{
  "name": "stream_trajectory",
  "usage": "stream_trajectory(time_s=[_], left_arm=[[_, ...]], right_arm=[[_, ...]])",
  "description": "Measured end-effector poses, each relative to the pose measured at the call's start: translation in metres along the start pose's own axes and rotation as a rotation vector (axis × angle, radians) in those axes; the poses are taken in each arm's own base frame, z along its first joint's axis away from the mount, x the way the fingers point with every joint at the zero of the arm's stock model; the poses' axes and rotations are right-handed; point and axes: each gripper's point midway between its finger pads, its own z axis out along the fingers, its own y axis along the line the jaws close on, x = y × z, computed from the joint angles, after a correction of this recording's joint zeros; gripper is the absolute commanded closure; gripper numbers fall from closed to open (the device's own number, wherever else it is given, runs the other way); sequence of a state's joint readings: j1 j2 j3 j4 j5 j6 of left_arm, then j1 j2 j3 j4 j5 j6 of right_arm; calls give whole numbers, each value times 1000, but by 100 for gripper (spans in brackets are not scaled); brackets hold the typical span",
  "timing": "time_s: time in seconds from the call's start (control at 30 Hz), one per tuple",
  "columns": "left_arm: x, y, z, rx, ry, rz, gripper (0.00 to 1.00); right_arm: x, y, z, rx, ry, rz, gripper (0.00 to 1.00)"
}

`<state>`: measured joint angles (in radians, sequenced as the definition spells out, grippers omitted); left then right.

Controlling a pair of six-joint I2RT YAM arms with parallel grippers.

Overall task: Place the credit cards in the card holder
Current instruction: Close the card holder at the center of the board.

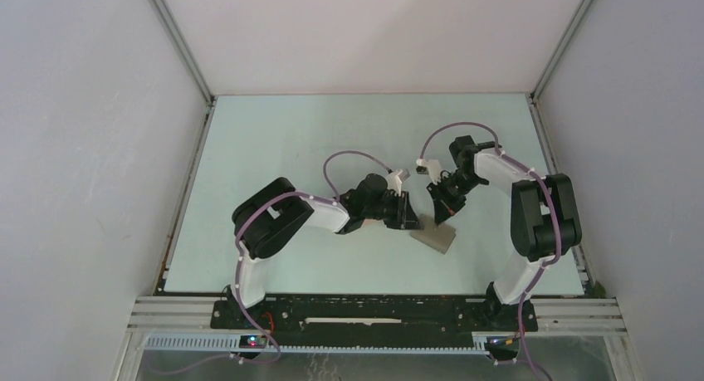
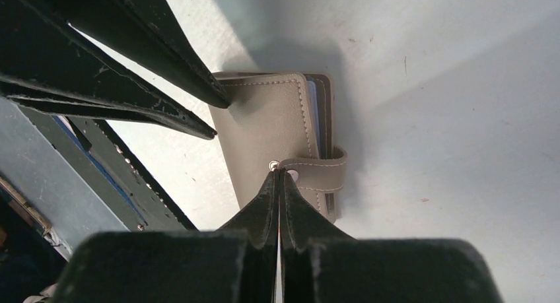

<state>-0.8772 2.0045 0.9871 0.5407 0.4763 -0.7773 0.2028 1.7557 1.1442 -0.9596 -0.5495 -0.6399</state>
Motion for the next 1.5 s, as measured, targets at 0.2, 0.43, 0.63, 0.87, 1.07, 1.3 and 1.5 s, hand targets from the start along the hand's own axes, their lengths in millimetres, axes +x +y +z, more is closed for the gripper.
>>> stream_trajectory(time_s=[0.2, 0.43, 0.63, 0.87, 1.07, 1.3, 1.5], left_arm=[[5, -5, -3, 8, -4, 1, 72], [6, -3, -2, -1, -13, 3, 72], [13, -2, -11, 8, -28, -5, 68], [19, -4, -22, 16, -53, -21, 65], [19, -12, -21, 31, -72, -23, 65], [25, -17, -18, 33, -64, -33, 67], [31, -12, -15, 21, -52, -53, 67]], right_arm=[[1, 2, -2, 7, -6, -6, 100], [2, 3, -1, 10, 0, -13, 100], [5, 4, 0, 10, 6, -13, 100], [4, 5, -2, 22, 7, -22, 100], [4, 6, -1, 29, 12, -30, 100], [4, 9, 1, 37, 25, -44, 100], [6, 12, 4, 36, 34, -44, 100]])
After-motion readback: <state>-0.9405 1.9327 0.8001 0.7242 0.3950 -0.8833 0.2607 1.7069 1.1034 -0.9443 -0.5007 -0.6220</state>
